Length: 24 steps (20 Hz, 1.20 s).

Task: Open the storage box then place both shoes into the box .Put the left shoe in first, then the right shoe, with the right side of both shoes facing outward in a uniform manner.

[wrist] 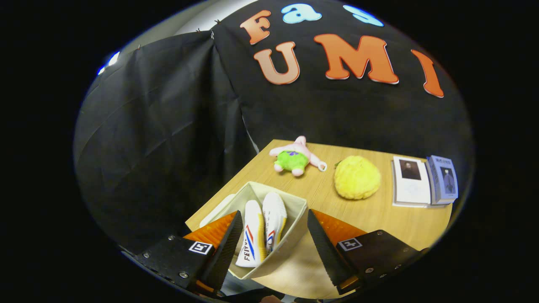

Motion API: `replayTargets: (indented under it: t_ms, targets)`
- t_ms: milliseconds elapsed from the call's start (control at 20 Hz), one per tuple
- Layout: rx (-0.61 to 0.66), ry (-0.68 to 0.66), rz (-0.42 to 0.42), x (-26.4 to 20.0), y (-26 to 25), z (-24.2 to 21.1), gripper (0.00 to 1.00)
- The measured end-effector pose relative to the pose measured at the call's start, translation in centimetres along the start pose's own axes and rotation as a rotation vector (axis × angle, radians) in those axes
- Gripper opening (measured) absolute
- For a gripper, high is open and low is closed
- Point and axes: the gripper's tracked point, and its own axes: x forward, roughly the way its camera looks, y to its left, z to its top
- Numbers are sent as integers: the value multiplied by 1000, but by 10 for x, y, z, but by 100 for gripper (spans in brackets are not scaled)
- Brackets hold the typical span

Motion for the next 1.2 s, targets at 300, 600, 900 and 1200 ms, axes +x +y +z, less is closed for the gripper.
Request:
replayTargets:
  t_ms: [300,600,900,1200]
  targets:
    - [-62,-248,-218,-63,-84,59,96]
    - [-53,-451,-363,-127,-152,89,96]
    - [-98,-683,-517,-223,-211,131,96]
    - [-211,-783,-613,-271,-227,133,97]
